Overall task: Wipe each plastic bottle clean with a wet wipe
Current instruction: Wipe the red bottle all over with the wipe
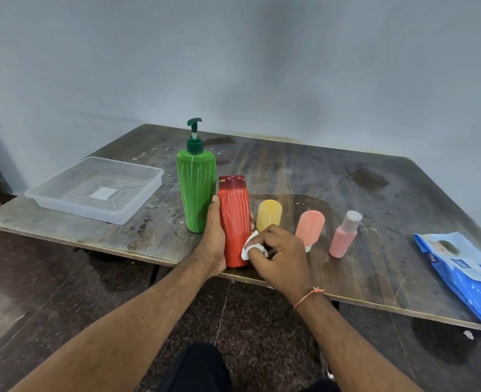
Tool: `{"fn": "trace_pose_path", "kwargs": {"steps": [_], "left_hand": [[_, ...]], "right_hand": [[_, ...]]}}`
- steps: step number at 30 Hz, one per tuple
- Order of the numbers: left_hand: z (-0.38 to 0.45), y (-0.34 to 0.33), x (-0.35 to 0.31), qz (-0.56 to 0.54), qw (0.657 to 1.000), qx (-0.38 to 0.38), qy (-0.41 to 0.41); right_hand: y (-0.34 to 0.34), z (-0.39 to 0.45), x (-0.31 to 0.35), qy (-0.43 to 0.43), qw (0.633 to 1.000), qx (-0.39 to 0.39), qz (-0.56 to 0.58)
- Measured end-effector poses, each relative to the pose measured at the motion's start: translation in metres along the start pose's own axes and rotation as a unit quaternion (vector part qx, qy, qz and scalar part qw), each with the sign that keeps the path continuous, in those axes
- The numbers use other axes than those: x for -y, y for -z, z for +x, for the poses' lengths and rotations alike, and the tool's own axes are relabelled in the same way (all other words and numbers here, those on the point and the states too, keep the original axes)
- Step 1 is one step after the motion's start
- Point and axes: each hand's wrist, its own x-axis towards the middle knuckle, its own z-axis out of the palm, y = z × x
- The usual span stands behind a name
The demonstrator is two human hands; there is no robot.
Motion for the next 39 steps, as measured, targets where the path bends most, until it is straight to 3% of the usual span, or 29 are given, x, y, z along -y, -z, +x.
{"fn": "trace_pose_path", "kwargs": {"steps": [13,17,22,35,39], "left_hand": [[-0.0023,-0.0045,-0.0001,0.02,0.999,-0.037,0.002],[-0.0021,-0.0032,-0.0004,0.028,0.999,-0.043,-0.001],[-0.0031,-0.0065,-0.0005,0.028,0.998,-0.051,0.0],[-0.0028,-0.0042,-0.0015,0.028,0.999,-0.041,0.007],[-0.0028,-0.0067,-0.0015,0.029,0.998,-0.048,0.004]], "right_hand": [[-0.0025,0.0014,-0.0053,-0.008,0.999,-0.05,0.005],[-0.003,-0.0013,-0.004,0.003,1.0,-0.012,0.017],[-0.0041,0.0001,-0.0079,-0.004,0.999,-0.047,0.002],[-0.0043,-0.0003,-0.0063,0.008,1.0,-0.018,0.014],[-0.0046,0.001,-0.0068,-0.006,0.999,-0.047,0.003]]}}
